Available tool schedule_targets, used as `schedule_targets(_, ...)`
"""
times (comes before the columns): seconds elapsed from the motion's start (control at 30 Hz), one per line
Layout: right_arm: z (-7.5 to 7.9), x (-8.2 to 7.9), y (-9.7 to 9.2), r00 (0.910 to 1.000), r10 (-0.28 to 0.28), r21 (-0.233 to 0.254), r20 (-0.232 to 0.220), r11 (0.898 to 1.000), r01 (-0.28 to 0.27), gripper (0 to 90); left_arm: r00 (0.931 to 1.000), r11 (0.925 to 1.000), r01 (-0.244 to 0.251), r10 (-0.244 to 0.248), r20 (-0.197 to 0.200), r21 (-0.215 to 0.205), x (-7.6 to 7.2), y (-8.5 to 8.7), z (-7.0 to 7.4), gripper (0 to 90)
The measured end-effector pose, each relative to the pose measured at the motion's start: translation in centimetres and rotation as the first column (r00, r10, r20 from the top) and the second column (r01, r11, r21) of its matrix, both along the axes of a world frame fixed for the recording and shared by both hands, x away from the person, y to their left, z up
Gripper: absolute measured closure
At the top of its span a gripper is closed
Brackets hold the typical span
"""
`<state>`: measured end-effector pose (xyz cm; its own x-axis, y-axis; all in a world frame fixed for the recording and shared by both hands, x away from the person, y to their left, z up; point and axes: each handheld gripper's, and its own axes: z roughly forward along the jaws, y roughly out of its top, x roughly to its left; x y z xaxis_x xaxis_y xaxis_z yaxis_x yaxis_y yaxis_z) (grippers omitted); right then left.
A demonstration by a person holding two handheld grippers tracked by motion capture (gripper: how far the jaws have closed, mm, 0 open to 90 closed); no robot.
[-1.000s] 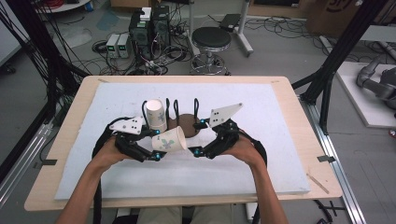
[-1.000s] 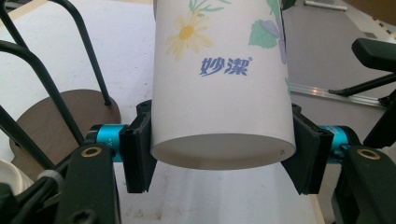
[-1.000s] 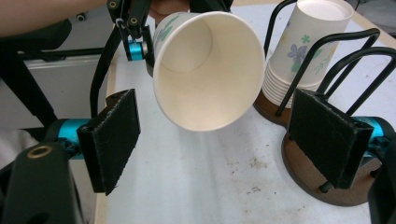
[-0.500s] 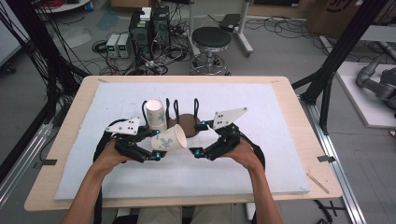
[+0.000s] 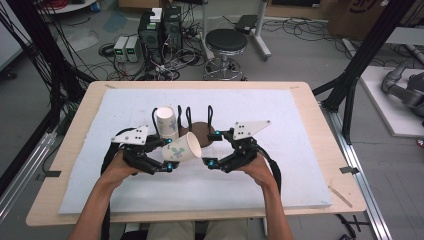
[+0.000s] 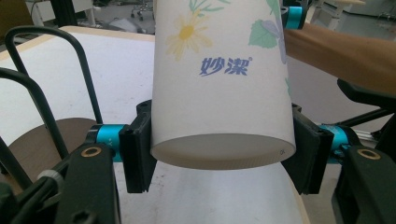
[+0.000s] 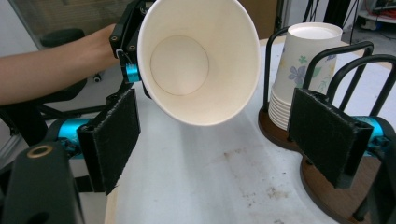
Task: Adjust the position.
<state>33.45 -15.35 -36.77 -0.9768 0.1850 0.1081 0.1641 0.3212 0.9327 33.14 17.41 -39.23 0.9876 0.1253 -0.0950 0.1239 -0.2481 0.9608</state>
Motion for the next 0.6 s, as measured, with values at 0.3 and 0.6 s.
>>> schedule_targets(0.3,-0.48,-0.1,0.32,0.9999,0.011,0.032,-0.005,0.999,-0.011,17.5,0.9999,0.9994,0.011,-0.011,0.0,-0.033,0.01,-0.37,0.03,36.2)
schedule_targets(0.6,-0.61,-0.23,0.91,0.9994,0.034,0.043,-0.009,0.999,-0.034,17.5,0.9997,0.9993,0.023,-0.023,-0.001,-0.031,-0.05,-0.97,0.01,36.2)
